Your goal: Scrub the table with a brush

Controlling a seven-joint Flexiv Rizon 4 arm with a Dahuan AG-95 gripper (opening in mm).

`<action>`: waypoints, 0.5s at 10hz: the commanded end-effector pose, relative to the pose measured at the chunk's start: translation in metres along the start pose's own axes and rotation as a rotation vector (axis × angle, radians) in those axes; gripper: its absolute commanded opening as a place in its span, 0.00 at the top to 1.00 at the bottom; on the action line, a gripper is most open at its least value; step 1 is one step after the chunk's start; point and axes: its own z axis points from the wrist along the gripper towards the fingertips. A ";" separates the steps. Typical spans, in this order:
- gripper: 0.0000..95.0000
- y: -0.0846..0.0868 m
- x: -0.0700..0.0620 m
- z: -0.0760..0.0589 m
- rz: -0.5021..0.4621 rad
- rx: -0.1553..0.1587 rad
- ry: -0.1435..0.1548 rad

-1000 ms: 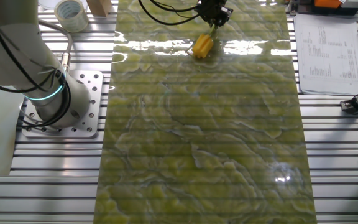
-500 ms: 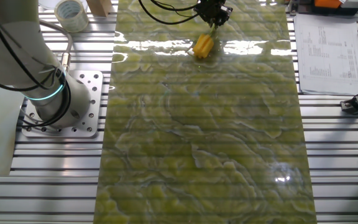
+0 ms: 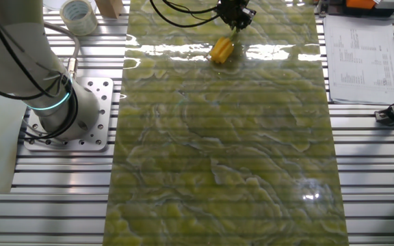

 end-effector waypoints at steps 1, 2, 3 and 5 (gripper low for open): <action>1.00 0.002 -0.002 0.000 0.019 -0.002 0.002; 1.00 0.004 -0.005 -0.001 0.046 -0.003 0.001; 1.00 0.005 -0.006 -0.002 0.056 -0.004 0.000; 1.00 0.005 -0.006 -0.003 0.087 -0.011 -0.006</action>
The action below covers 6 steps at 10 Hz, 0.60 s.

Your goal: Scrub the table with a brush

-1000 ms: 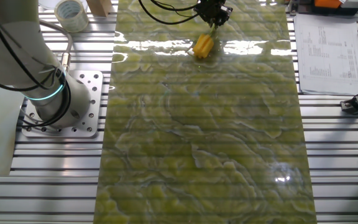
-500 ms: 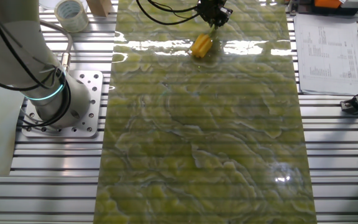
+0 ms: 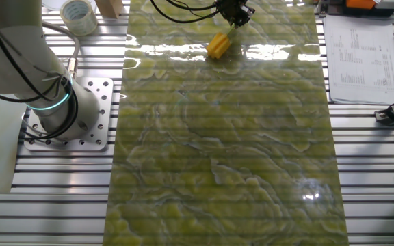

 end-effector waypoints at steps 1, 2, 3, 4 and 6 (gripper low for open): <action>1.00 0.000 0.000 -0.001 0.026 -0.005 -0.011; 1.00 0.000 0.000 -0.001 0.039 -0.010 -0.014; 1.00 0.000 0.000 -0.002 0.030 -0.005 -0.005; 1.00 -0.001 0.000 -0.003 0.016 0.004 0.007; 1.00 -0.001 -0.001 -0.004 0.032 0.006 0.010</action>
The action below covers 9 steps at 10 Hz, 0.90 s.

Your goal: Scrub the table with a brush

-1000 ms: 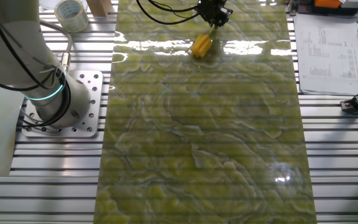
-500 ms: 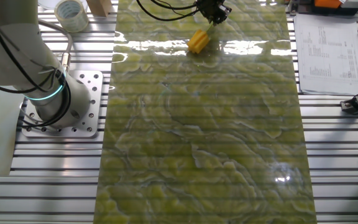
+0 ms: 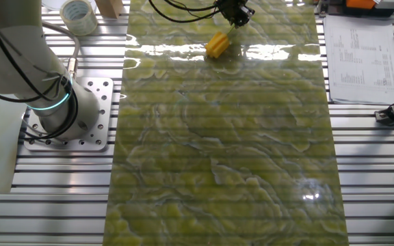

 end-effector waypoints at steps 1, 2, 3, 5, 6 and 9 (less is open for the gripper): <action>1.00 -0.001 0.001 -0.001 0.023 0.010 -0.002; 1.00 -0.002 0.001 -0.001 0.034 0.015 0.004; 1.00 -0.002 0.000 -0.001 0.013 0.026 0.018; 1.00 -0.002 0.000 -0.002 -0.088 0.051 0.027; 1.00 -0.002 0.000 -0.002 -0.135 0.067 0.031; 1.00 -0.002 0.000 -0.002 -0.156 0.092 0.030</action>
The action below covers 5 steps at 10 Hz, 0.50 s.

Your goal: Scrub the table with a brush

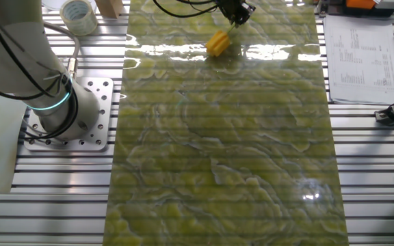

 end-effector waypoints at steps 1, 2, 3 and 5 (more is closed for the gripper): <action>1.00 -0.002 0.000 0.001 -0.072 0.051 -0.024; 1.00 -0.002 0.000 0.003 -0.072 0.061 -0.032; 1.00 -0.002 0.000 0.004 -0.075 0.064 -0.035; 1.00 -0.001 0.002 0.006 -0.063 0.065 -0.048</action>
